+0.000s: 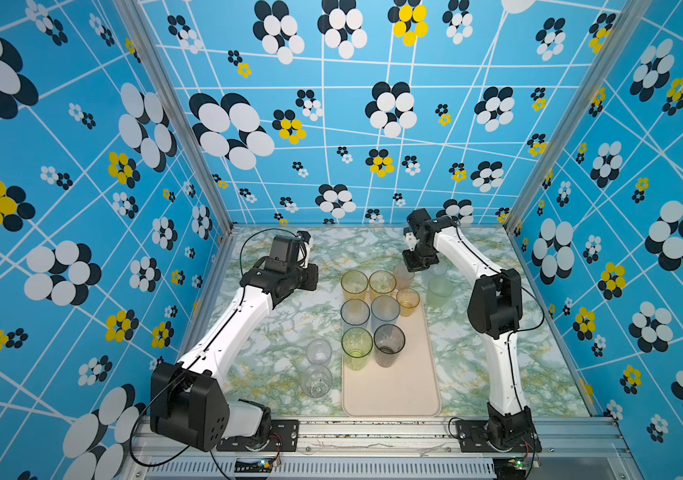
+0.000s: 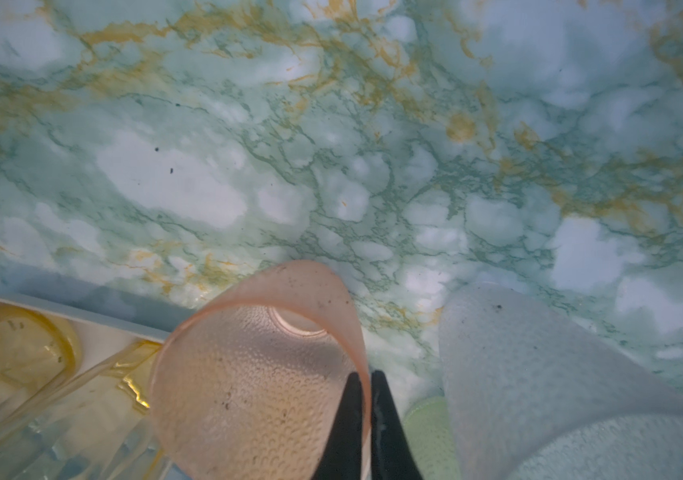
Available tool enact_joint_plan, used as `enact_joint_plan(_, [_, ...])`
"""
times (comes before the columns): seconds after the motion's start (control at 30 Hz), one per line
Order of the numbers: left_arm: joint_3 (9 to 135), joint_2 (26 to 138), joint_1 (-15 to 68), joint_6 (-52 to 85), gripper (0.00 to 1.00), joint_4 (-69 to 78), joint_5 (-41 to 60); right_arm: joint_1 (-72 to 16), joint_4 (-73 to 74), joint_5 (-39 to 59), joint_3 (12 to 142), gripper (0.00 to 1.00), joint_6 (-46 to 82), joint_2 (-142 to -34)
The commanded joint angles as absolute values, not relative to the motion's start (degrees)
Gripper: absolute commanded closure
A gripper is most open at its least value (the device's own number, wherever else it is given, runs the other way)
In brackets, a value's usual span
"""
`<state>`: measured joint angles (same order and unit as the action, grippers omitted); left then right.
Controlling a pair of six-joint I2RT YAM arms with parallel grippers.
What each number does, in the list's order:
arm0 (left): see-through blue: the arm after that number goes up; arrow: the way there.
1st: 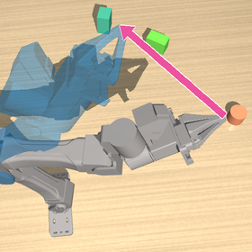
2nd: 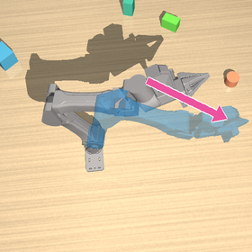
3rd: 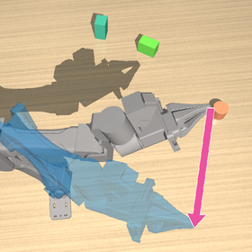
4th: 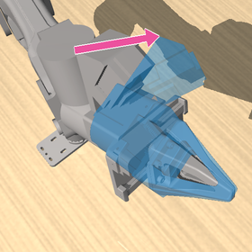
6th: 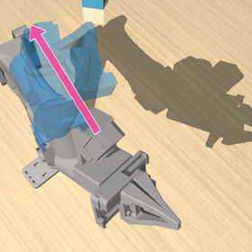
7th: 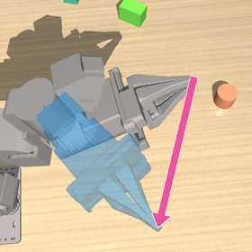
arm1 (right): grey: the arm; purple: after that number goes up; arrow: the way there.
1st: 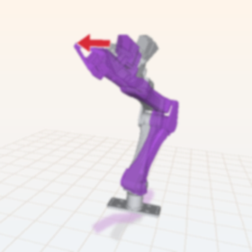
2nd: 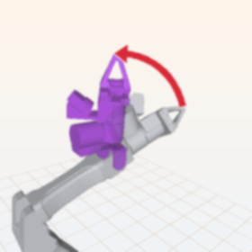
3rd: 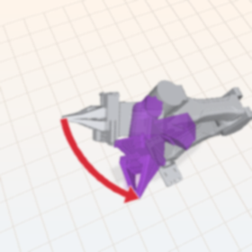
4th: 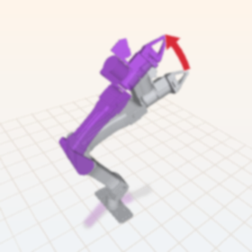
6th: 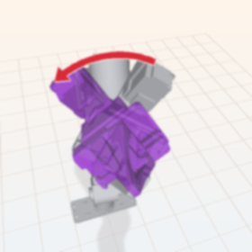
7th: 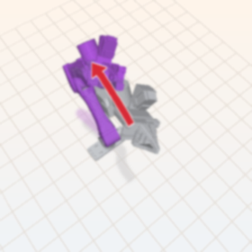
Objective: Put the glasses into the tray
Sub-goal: 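Close the right gripper on the pink glass and lift it, then carry the pink glass with the right gripper over the tray beside the amber glass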
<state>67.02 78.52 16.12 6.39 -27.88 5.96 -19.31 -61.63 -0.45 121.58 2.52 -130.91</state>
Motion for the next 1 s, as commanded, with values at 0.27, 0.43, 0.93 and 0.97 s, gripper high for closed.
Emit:
enact_joint_plan(0.27, [67.98,77.52,15.73,5.88,0.79,-28.74,6.33,-18.89,-57.47,-1.31,116.72,1.0,4.05,-125.88])
enact_joint_plan(0.43, [68.1,77.33,16.08,6.06,0.79,-28.57,6.42,-18.9,-51.62,-1.49,110.63,1.0,5.26,-117.28])
enact_joint_plan(0.93, [69.1,76.22,19.74,6.68,0.79,-28.18,5.84,-20.82,-53.75,-3.55,87.76,1.0,6.67,-87.96])
enact_joint_plan(0.97, [69.46,76.08,20.09,6.6,0.79,-28.36,5.7,-21.25,-54.69,-4.0,86.17,1.0,6.96,-86.37])
